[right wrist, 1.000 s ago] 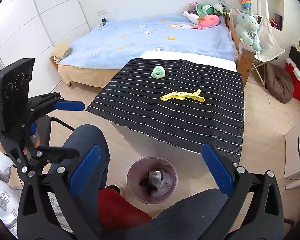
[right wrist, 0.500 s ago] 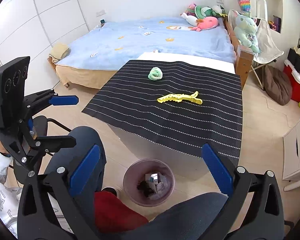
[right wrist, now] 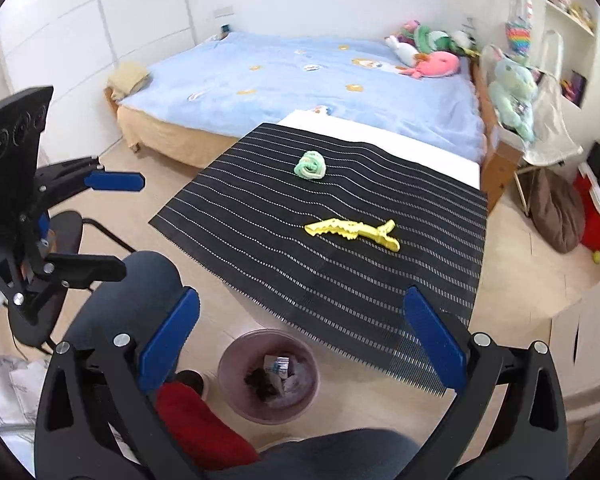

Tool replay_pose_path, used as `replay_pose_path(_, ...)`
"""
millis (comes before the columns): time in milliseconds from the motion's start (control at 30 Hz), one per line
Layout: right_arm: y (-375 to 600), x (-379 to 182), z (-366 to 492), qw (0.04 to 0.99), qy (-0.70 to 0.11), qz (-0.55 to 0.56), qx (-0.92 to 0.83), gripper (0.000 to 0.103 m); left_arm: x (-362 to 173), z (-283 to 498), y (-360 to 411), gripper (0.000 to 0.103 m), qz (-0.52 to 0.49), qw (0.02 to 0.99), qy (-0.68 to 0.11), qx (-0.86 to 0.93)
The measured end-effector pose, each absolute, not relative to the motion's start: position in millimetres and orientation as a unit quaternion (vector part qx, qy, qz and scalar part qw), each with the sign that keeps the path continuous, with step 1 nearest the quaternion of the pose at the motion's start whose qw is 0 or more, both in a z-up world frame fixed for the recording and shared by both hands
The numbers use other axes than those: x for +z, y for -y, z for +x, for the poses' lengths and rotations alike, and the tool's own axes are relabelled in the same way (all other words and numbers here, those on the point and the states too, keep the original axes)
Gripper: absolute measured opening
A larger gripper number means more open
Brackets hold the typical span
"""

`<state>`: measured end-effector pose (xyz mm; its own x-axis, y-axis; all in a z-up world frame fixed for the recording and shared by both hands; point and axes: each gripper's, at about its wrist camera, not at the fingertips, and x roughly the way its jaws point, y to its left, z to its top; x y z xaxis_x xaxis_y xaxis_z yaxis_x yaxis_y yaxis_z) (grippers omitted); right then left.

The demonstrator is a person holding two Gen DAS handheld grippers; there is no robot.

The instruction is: Collect trash

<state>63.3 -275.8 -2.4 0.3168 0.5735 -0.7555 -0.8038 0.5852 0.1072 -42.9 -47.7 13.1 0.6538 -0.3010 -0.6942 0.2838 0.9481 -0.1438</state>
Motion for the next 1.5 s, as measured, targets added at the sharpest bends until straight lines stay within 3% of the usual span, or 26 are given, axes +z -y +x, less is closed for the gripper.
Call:
replay_pose_path(367, 237, -8, 110, 0.753, -0.408, -0.21, 0.472, 0.1, 16, -31, 32, 0.095, -0.024, 0.912, -0.382, -0.145)
replay_pose_path(867, 189, -58, 164, 0.684, -0.431, -0.31, 0.501, 0.099, 10, -23, 17, 0.095, -0.042, 0.911, -0.389, -0.129)
replay_pose_path(967, 181, -68, 169, 0.667, -0.438, -0.331, 0.503, 0.077, 9, -23, 15, 0.095, -0.045, 0.91, -0.392, -0.125)
replay_pose_path(1133, 171, -82, 174, 0.652, -0.441, -0.354, 0.504, 0.071, 6, -22, 10, 0.095, -0.052, 0.909, -0.396, -0.121)
replay_pose_path(1300, 166, -94, 176, 0.642, -0.45, -0.366, 0.502, 0.055, 2, -22, 6, 0.095, -0.059, 0.907, -0.401, -0.117)
replay_pose_path(1433, 168, -97, 180, 0.643, -0.454, -0.348, 0.509, 0.049, 0, -21, 2, 0.095, -0.07, 0.905, -0.405, -0.113)
replay_pose_path(1500, 170, -98, 181, 0.642, -0.455, -0.345, 0.512, 0.037, -1, -20, 2, 0.095, -0.071, 0.904, -0.406, -0.114)
